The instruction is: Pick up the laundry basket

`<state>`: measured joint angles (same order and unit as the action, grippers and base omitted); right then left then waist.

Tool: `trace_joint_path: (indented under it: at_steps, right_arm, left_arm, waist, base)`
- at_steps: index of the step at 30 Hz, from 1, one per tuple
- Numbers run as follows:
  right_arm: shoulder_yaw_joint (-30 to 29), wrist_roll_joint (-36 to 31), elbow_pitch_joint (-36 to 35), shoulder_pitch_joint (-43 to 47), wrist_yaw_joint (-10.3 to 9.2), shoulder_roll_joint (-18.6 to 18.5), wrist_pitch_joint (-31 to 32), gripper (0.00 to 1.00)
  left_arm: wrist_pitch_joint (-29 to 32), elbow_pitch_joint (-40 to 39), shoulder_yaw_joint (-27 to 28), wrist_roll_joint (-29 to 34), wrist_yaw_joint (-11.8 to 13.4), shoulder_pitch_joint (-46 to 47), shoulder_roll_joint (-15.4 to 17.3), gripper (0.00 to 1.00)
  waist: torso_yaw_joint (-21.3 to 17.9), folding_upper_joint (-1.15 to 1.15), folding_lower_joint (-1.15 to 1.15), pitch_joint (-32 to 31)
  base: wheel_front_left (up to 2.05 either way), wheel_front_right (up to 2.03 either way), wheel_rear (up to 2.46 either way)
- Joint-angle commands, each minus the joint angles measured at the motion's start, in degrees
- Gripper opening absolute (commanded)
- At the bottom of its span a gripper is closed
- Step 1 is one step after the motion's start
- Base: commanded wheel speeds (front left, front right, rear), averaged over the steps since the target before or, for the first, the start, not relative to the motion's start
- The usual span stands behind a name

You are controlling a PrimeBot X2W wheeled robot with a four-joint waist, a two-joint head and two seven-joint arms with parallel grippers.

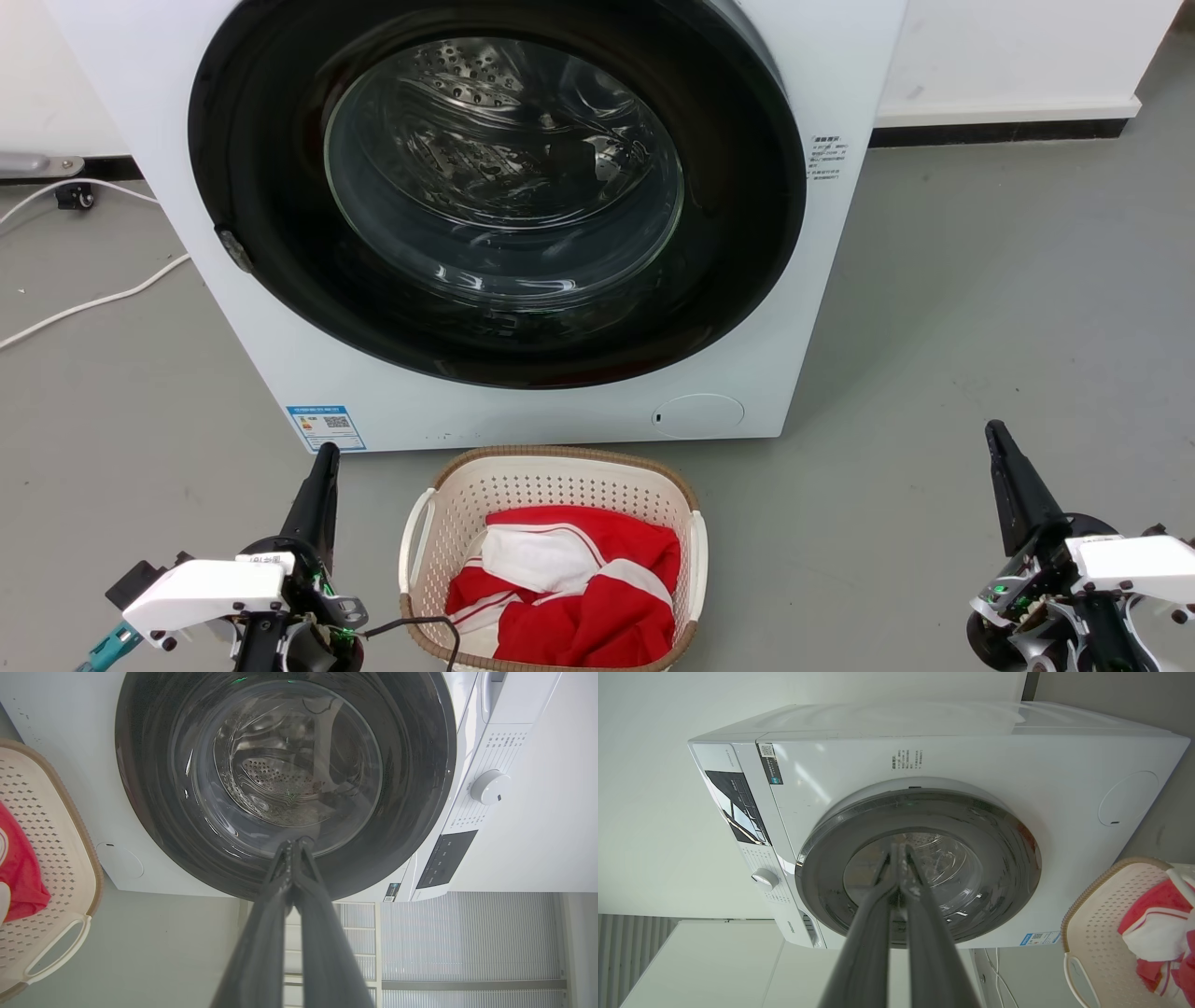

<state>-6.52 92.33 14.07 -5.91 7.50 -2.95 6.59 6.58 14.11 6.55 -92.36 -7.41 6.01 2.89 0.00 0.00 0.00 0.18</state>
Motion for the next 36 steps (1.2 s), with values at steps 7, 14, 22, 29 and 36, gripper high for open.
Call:
trace_joint_path:
  at_steps: [7, 14, 22, 29, 36]
  right_arm:
    - [0.10, -0.06, 0.74, 0.51, 0.00, 0.07, -0.09, 1.00]
    - [0.31, -2.85, 0.57, 0.90, -0.01, 0.09, -1.99, 1.00]
    - [0.38, -12.94, -1.75, 1.05, -0.01, 0.08, -4.19, 1.00]
    - [1.49, -22.12, -3.94, 1.34, -0.01, 0.08, -5.73, 1.00]
    - [3.14, -32.48, -5.58, 1.83, -0.01, 0.07, -7.39, 1.00]
  left_arm:
    - [-0.11, 0.70, -0.12, 0.01, 0.02, -0.47, -0.09, 1.00]
    - [-2.02, 0.18, -0.42, 2.39, 0.01, -0.82, -0.12, 1.00]
    - [-4.21, -1.70, 0.05, 9.98, 0.09, -0.49, -0.10, 1.00]
    - [-5.73, -3.71, -0.57, 17.09, 1.13, -0.42, -0.09, 1.00]
    - [-7.40, -5.58, -2.36, 25.21, 2.91, -0.71, -0.07, 1.00]
  waist:
    - [0.00, 0.00, 0.00, 0.01]
    - [0.00, 0.00, 0.00, 0.09]
    - [-0.04, 0.00, 0.00, 0.26]
    - [-0.08, 0.00, 0.00, 0.41]
    - [-0.10, 0.00, 0.00, 0.52]
  base:
    - [0.00, 0.00, 0.00]
    - [0.00, 0.00, 0.00]
    - [0.00, 0.00, 0.00]
    - [0.00, 0.00, 0.00]
    - [0.00, 0.00, 0.00]
